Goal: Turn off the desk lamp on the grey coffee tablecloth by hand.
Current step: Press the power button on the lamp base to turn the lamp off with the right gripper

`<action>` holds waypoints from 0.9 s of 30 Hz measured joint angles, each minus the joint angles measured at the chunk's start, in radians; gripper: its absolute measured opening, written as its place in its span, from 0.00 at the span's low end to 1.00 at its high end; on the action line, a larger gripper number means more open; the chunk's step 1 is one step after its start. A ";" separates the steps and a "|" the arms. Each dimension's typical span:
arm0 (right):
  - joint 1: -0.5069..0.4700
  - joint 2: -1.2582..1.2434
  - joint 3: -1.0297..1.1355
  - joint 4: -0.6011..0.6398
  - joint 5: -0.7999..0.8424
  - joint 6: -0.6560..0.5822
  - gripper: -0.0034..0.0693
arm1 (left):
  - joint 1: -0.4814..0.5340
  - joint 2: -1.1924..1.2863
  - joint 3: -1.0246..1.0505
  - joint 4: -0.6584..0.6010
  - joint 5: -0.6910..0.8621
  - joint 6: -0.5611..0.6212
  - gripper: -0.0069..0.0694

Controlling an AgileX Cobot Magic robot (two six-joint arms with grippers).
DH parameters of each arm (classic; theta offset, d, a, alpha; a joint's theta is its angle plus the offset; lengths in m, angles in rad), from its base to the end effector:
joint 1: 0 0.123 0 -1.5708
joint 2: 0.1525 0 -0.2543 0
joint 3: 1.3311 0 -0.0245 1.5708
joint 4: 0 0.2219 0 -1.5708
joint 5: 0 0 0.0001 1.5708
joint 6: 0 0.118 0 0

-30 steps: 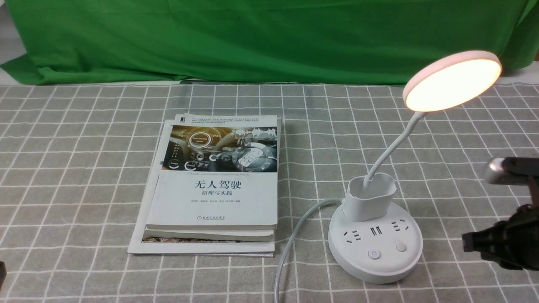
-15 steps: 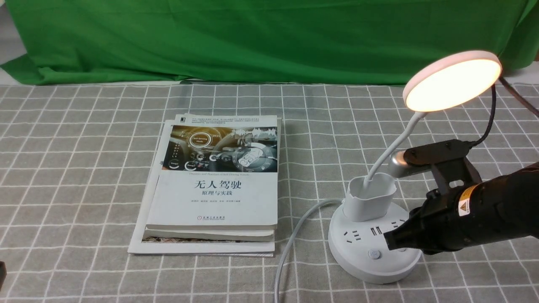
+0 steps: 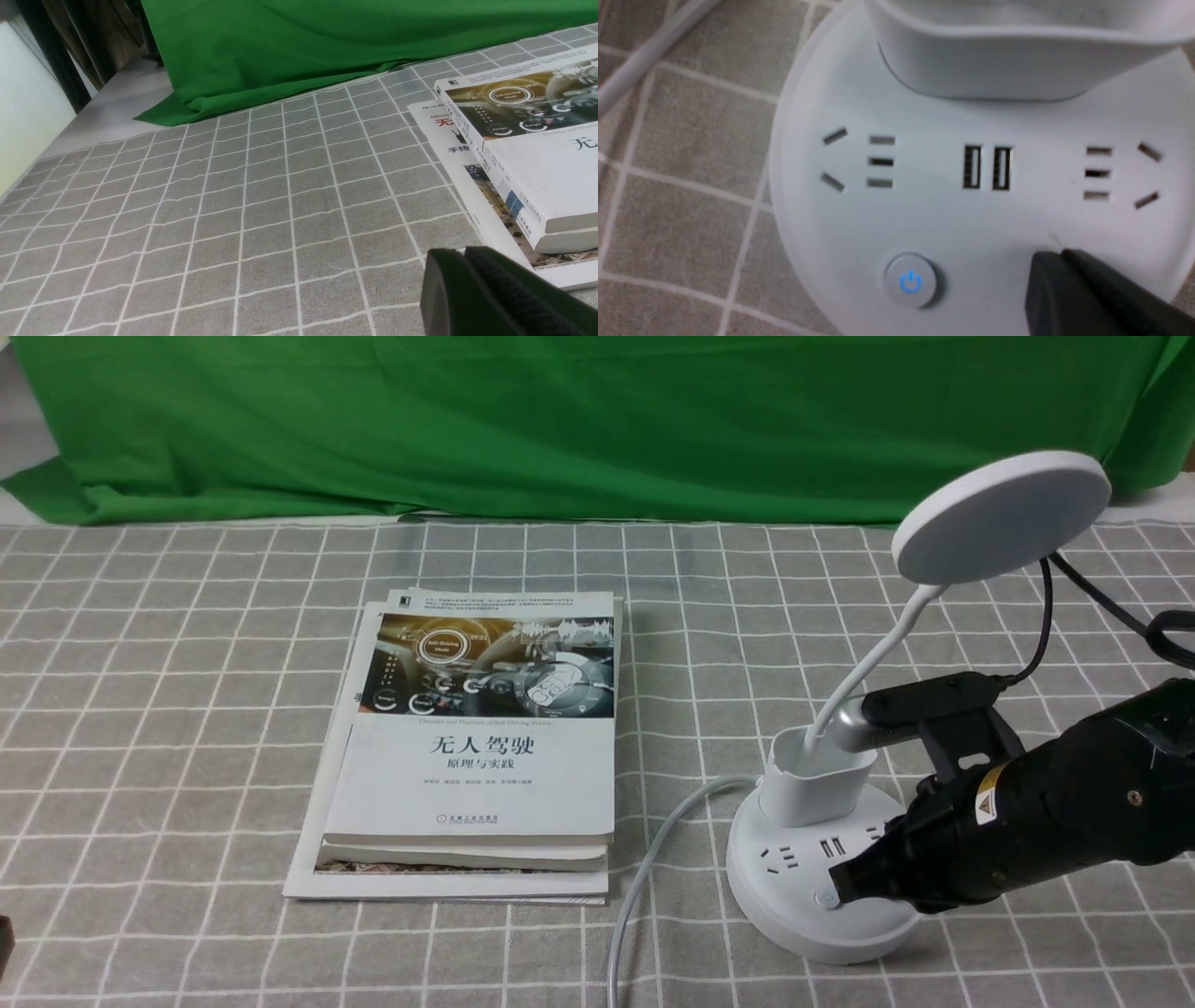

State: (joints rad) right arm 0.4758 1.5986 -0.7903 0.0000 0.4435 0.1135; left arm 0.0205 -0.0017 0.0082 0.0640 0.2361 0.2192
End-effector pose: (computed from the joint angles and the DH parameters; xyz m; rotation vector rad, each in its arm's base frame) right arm 0.2444 0.1260 0.1366 -0.4951 2.7033 0.1643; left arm 0.0843 0.0035 0.1852 0.2143 1.7181 0.2357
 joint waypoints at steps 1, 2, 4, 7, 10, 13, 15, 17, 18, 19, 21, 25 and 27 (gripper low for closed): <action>0.000 0.000 -0.002 0.000 0.000 0.000 0.10 | 0.000 0.000 0.000 0.000 0.000 0.000 0.12; 0.000 0.000 -0.002 0.000 0.000 0.000 0.10 | 0.000 0.000 0.000 0.000 0.000 0.000 0.12; 0.000 -0.002 -0.002 0.000 0.001 0.000 0.10 | 0.000 0.000 0.000 0.000 0.000 0.000 0.12; 0.000 -0.006 -0.002 0.000 0.001 0.000 0.10 | 0.000 0.000 0.000 0.000 0.000 0.000 0.12; 0.000 -0.016 -0.002 0.000 0.003 0.000 0.10 | 0.000 0.000 0.000 0.000 0.000 0.000 0.12; 0.000 -0.033 -0.001 0.000 0.009 0.000 0.10 | 0.000 0.000 0.000 0.000 0.000 0.000 0.12; 0.000 -0.055 -0.001 0.000 0.015 0.000 0.10 | 0.000 0.000 0.000 0.000 0.000 0.000 0.12; 0.000 -0.079 -0.001 0.000 0.015 0.000 0.10 | 0.000 0.000 0.000 0.000 0.000 0.000 0.12; 0.000 -0.087 -0.001 0.000 0.015 0.000 0.10 | 0.000 0.000 0.000 0.000 0.000 0.000 0.12; 0.000 -0.093 -0.001 0.000 0.015 0.000 0.10 | 0.000 0.000 0.000 0.000 0.000 0.000 0.12; 0.000 -0.100 -0.001 0.000 0.015 0.000 0.10 | 0.000 0.000 0.000 0.000 0.000 0.000 0.12; 0.000 -0.101 0.000 0.000 0.001 -0.003 0.10 | 0.000 0.000 0.000 0.000 0.000 0.000 0.12; 0.000 -0.099 0.003 0.000 -0.013 -0.008 0.11 | 0.000 0.000 0.000 0.000 0.000 0.000 0.12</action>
State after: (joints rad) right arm 0.4758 1.4999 -0.7878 0.0000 0.4302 0.1052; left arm 0.0205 -0.0017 0.0082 0.0640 0.2361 0.2192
